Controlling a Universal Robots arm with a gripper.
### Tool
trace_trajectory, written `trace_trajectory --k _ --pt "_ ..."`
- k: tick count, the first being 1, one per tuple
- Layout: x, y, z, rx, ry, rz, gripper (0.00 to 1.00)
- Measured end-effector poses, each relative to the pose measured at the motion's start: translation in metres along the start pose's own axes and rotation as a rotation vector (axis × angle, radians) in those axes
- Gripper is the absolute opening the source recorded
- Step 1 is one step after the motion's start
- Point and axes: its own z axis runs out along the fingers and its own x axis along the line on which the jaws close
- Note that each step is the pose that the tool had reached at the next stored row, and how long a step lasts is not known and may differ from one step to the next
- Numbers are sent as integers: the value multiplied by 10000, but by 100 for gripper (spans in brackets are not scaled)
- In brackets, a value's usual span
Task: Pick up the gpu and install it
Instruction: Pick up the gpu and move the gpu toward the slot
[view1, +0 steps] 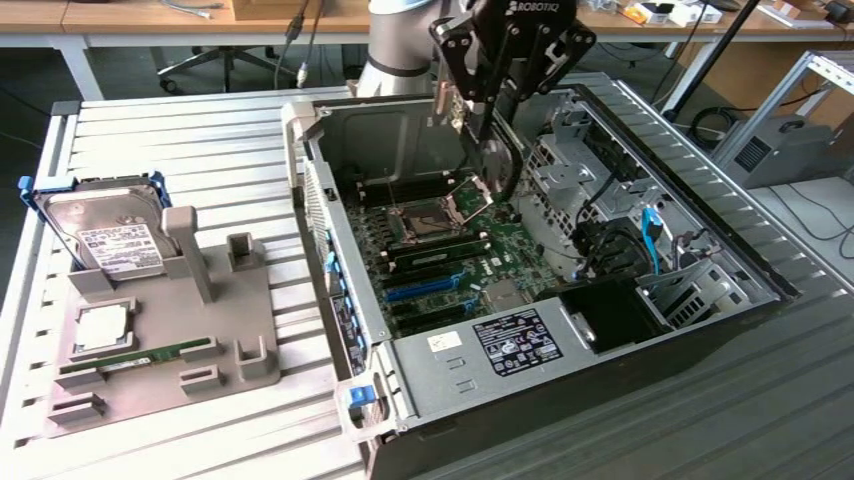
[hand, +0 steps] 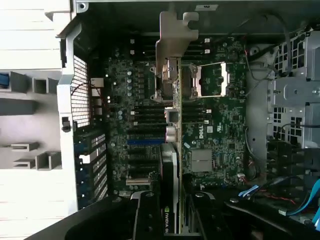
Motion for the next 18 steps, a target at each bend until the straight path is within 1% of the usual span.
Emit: trace_trajectory --k 1,8,10,15,18 --pt "-66 1 1 0 0 0 27" --pt "-315 6 8 0 0 0 27" --pt "-427 9 11 -1 0 0 27" --pt "-600 12 15 0 0 -1 27" --pt "-685 14 17 -1 0 1 27"
